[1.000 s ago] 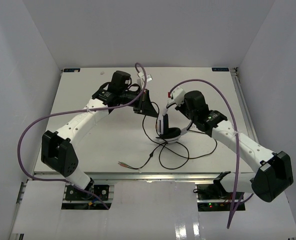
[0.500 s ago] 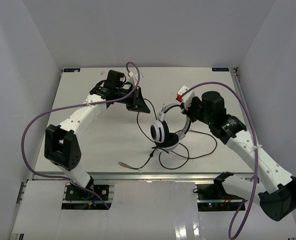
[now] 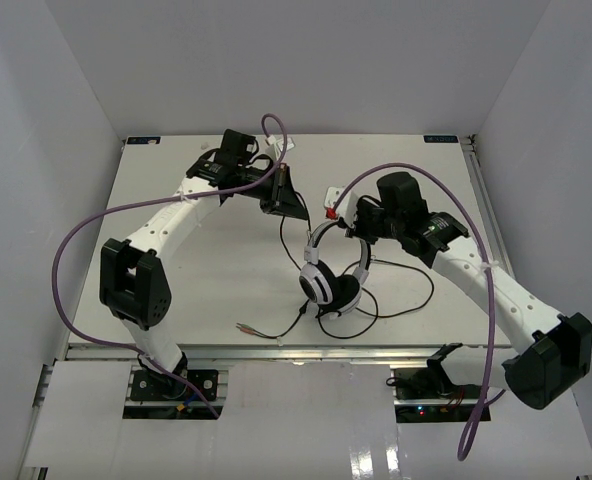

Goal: Wrap the headphones

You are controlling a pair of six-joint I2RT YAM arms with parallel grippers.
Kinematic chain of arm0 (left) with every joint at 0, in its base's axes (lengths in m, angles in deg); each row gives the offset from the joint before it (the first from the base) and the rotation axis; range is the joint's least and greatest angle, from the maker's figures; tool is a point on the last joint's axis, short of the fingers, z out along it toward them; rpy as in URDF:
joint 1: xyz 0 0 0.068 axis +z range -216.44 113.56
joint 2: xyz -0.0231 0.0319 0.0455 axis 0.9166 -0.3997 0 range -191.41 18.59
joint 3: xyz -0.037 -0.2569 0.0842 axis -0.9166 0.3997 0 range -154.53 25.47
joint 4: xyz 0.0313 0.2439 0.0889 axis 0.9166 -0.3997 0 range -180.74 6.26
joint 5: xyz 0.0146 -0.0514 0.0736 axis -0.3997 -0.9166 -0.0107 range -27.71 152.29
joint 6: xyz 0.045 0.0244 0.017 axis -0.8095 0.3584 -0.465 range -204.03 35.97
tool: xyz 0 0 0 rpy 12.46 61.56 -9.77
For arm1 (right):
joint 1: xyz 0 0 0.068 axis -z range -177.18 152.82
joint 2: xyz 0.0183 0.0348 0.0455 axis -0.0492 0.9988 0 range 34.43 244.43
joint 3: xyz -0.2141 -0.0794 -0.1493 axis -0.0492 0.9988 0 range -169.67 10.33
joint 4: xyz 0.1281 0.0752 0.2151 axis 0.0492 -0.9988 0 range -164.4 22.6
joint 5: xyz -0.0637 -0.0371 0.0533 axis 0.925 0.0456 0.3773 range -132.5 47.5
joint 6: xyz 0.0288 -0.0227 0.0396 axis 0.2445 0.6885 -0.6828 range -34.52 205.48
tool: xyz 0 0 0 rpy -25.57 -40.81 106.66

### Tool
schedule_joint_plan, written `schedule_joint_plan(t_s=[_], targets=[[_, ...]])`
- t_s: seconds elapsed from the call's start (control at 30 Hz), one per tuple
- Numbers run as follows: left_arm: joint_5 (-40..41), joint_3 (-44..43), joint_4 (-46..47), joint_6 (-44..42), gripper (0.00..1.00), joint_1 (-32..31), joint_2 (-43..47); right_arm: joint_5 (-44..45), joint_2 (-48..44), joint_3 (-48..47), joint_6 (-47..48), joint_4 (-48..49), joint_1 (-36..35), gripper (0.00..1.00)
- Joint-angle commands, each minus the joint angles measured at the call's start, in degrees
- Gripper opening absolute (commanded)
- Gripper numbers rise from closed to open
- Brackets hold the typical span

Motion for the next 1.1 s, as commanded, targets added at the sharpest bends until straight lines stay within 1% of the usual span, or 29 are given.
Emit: schedule_joint_plan(t_s=[0.0,0.2,0.47,0.63,0.87,0.93,1.07], targets=[[-3.7,-2.3,-0.6,-1.6,0.00,-0.6,0.4,0.0,2.9,-5.9,4.6,-2.6,-1.5,0.08],[-3.5,-2.6,-2.7,-4.0,0.00,-1.0,1.2,2.9,7.9,-9.1,4.8,-4.6,-1.7,0.08],[-2.7,-1.8,-4.4,-5.9,0.00,-1.4,3.7,9.8,11.8,-12.7,2.1,-5.0,-1.5,0.08],[-3.6,-0.7,-4.7,-6.2,0.00,-2.9,4.3,12.2,14.6,-15.8,-0.8,-4.9,-1.2,0.08],[-6.0,0.7,-4.1,-5.6,0.00,-4.8,4.7,14.6,18.0,-20.1,-7.8,-4.0,0.1,0.08],[-6.2,1.3,-3.8,-5.2,0.00,-5.0,5.2,15.5,18.4,-21.0,-11.1,-3.1,1.3,0.08],[-6.5,3.2,-2.5,-4.2,0.06,-5.0,7.0,17.5,18.0,-21.4,-16.4,-0.6,4.1,0.08]])
